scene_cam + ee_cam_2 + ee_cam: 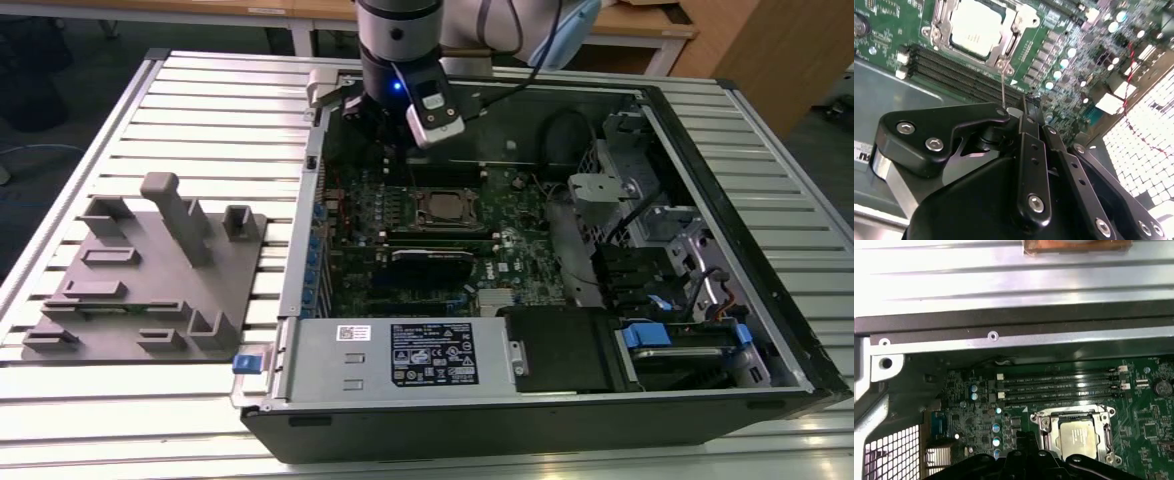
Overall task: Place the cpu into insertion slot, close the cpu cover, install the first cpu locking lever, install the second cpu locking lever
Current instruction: 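Install the first cpu locking lever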
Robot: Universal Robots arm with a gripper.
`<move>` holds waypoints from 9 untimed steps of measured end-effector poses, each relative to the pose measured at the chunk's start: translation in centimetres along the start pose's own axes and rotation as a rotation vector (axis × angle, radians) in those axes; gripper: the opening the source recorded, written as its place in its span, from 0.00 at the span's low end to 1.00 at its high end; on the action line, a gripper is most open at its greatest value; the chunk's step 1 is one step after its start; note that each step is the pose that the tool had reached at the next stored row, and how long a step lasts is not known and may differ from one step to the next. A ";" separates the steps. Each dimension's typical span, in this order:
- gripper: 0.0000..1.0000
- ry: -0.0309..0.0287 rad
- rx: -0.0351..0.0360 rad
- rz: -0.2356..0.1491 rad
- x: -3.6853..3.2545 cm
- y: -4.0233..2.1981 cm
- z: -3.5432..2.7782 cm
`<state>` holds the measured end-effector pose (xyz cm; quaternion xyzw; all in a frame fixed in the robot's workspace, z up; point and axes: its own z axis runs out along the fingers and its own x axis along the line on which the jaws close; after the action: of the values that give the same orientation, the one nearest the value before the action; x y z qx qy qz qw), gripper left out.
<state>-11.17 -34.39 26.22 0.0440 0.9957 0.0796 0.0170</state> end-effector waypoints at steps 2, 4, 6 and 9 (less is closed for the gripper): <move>0.11 0.0007 -0.0089 0.000 0.04 -0.05 0.00; 0.11 0.0010 -0.0137 0.001 0.11 -0.11 0.04; 0.11 0.0018 -0.0208 0.001 0.23 -0.19 0.14; 0.11 0.0030 -0.0375 0.002 0.31 -0.28 0.23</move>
<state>-11.49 -34.60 25.94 0.0444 0.9940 0.0983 0.0162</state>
